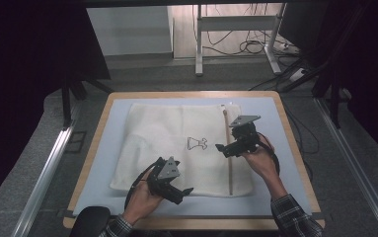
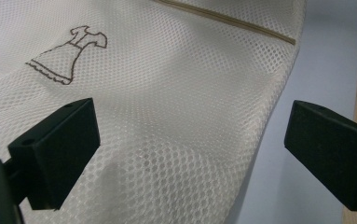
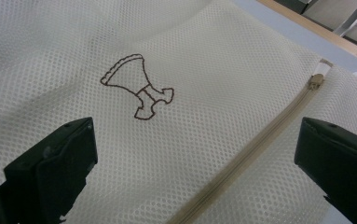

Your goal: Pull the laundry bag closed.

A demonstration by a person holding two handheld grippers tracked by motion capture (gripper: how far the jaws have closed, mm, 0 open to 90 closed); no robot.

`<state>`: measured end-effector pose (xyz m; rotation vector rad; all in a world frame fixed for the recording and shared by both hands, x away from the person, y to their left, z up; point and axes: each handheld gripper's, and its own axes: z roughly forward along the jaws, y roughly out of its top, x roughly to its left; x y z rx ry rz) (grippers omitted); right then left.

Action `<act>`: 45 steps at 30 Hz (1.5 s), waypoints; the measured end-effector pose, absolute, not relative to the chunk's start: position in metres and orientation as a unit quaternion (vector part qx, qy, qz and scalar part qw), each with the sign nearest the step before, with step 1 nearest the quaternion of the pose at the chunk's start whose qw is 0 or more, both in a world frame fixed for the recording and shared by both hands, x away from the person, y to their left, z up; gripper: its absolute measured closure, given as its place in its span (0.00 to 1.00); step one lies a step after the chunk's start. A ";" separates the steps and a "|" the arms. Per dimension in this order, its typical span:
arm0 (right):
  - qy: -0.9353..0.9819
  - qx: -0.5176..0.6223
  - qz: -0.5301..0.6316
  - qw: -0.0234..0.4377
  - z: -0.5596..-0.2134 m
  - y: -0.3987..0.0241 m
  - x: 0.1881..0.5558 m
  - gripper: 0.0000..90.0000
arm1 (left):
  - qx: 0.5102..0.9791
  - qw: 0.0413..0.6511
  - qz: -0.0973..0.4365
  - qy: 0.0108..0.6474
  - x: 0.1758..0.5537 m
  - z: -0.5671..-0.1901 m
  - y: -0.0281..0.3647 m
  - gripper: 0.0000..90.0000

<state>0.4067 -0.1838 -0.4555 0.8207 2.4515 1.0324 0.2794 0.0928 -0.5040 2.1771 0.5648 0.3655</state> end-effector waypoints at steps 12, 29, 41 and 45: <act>0.866 0.284 0.370 0.180 -0.452 -0.186 0.394 0.00 | 0.867 0.415 0.147 0.233 0.279 -0.503 0.101 0.04; 0.864 0.283 0.373 0.185 -0.449 -0.192 0.378 0.00 | 0.864 0.412 0.156 0.245 0.277 -0.500 0.116 0.04; 0.863 0.280 0.376 0.190 -0.447 -0.196 0.365 0.00 | 0.859 0.412 0.165 0.254 0.274 -0.498 0.128 0.04; 0.862 0.279 0.378 0.190 -0.448 -0.198 0.359 0.00 | 0.859 0.410 0.167 0.257 0.273 -0.498 0.132 0.04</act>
